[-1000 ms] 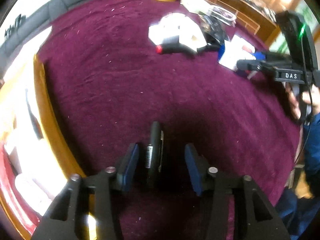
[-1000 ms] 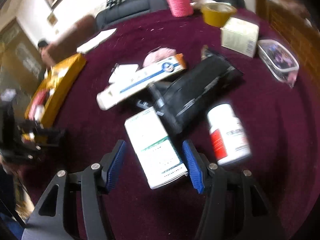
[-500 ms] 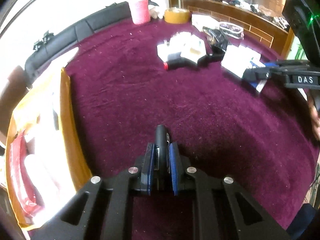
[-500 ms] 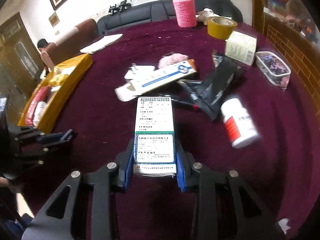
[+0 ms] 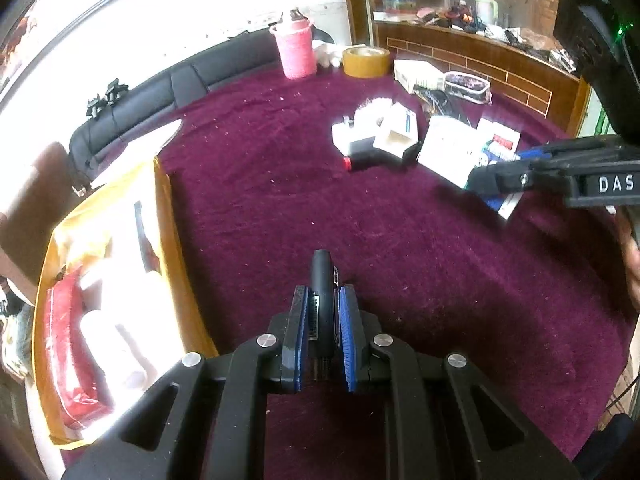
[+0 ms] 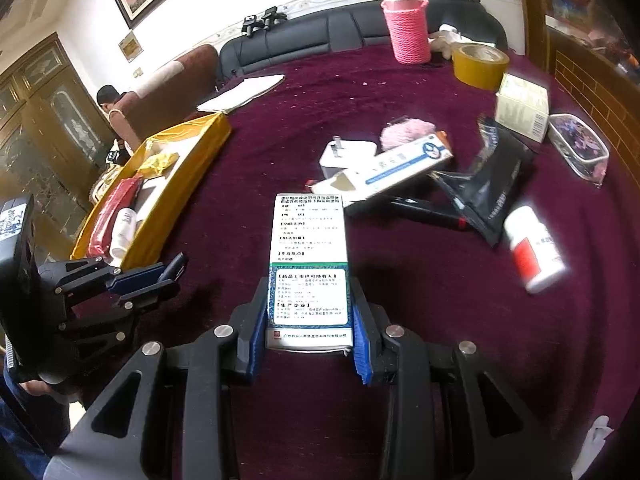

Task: Organize objects
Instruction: 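Carry the box and marker to the tray and lower them in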

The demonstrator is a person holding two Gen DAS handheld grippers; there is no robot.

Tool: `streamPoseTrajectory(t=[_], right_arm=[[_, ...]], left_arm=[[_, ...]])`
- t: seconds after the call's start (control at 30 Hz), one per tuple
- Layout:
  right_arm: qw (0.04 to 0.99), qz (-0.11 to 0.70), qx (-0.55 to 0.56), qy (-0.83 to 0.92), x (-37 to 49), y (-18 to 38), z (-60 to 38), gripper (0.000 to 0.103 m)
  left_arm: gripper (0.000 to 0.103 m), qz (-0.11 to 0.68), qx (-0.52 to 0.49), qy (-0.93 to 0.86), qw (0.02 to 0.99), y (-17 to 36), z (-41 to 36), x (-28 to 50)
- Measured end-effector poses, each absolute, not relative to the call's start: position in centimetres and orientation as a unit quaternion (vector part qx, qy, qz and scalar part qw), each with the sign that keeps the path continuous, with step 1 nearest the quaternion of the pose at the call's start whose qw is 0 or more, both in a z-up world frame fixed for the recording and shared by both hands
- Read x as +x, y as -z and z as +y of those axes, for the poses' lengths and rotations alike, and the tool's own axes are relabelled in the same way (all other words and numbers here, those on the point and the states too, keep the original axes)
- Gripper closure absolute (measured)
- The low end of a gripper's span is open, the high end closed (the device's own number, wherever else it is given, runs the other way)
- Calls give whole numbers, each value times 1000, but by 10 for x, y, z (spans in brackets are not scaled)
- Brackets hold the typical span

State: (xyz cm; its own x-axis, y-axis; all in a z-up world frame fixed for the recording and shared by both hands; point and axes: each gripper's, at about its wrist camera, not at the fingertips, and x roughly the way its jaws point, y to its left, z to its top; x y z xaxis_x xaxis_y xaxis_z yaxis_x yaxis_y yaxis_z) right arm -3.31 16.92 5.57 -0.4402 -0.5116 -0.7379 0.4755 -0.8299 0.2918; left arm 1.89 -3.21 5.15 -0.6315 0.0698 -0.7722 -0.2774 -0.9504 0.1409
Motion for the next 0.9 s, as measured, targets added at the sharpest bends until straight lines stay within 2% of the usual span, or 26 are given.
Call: streamPoseTrajectory(t=[0.5,0.9], right_arm=[[317,-7,433,843,-24,-73,129,71],[354,4,428,831,-24,-86,76,71]], left_arm=[[90,89,-383,-914,103,-82,-53,26],[90,9,-353,-933,73,-113,-123,20]])
